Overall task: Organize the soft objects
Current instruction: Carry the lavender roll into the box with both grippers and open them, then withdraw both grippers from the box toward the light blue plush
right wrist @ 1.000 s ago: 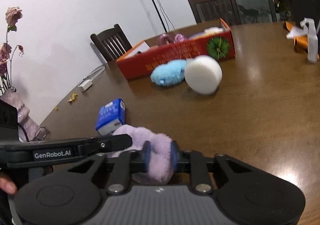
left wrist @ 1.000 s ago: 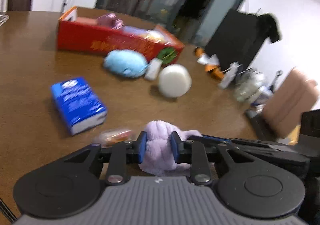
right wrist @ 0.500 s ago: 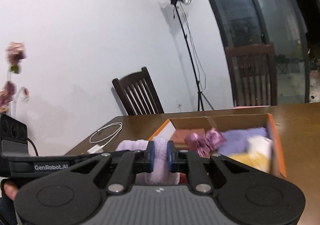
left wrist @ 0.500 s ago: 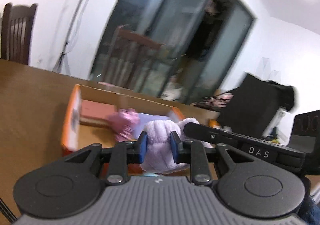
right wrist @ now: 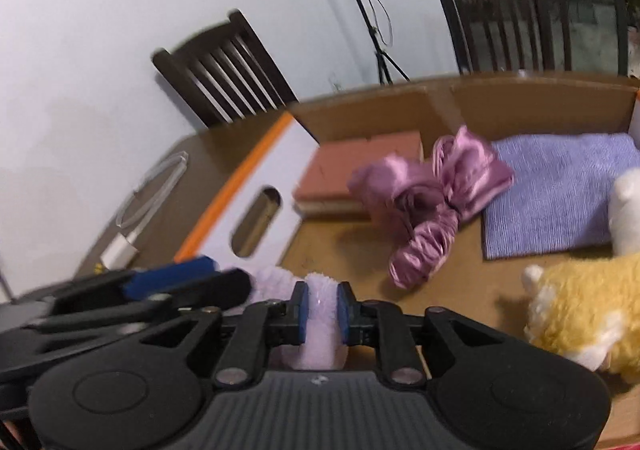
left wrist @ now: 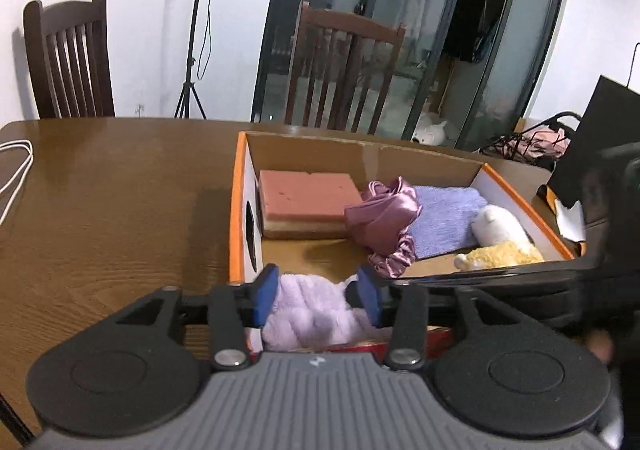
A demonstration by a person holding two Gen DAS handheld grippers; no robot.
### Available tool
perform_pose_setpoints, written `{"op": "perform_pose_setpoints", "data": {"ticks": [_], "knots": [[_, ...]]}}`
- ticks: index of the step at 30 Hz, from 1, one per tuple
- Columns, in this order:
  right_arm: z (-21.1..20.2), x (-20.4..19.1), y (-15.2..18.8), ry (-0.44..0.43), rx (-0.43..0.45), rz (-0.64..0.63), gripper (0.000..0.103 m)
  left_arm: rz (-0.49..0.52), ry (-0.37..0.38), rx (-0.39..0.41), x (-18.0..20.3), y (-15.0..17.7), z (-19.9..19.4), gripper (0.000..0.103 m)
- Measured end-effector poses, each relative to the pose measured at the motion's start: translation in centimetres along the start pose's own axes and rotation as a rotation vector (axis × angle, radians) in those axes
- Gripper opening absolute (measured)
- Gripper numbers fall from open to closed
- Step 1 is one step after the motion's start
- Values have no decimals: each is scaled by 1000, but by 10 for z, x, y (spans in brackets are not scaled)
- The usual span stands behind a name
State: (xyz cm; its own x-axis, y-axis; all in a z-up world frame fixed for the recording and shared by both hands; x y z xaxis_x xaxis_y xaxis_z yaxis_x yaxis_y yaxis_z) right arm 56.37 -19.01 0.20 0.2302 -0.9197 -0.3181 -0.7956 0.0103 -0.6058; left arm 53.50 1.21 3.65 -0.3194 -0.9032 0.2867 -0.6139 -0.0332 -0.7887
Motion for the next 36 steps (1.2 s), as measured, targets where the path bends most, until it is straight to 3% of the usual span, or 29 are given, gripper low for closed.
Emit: {"op": "perform_pose_setpoints", "data": {"ticks": [2, 5, 6, 9, 11, 14, 19, 23, 29, 36], "knots": [[0, -2, 1, 6, 9, 2, 22, 22, 2, 26, 3, -2, -10, 60], [-18, -7, -1, 16, 48, 3, 37, 43, -9, 51, 8, -5, -28, 61], [-28, -8, -4, 15, 67, -2, 37, 45, -6, 63, 11, -7, -37, 61], [-71, -12, -10, 28, 148, -29, 38, 61, -8, 114, 17, -9, -66, 71], [-109, -9, -7, 32, 218, -61, 43, 91, -15, 157, 27, -7, -91, 77], [-171, 1, 7, 88, 305, -83, 48, 152, -17, 213, 43, 1, -130, 84], [-257, 11, 45, 167, 421, -105, 55, 208, -7, 285, 66, 18, -179, 91], [-293, 8, 69, 165, 476, -110, 58, 209, -14, 301, 80, 29, -196, 91], [-313, 2, 133, 164, 555, -111, 66, 153, -37, 331, 91, 97, -222, 98], [-294, -5, 237, 175, 456, -95, 66, 72, -82, 220, 98, 190, -234, 99]]}}
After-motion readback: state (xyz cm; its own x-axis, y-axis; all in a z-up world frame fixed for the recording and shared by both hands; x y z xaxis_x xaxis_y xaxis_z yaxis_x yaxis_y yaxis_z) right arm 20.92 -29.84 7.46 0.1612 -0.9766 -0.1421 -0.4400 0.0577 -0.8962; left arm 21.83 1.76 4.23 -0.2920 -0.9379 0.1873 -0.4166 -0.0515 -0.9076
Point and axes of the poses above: each gripper's, at about its wrist camera, not at the fingertips, and z roughly the way its jaws point, x to its right, y to its underside, the point moved 1 cm from there along z, roughly the way its jaws point, and after that the axes turned 9 degrees about y, right-handed, at the moved point
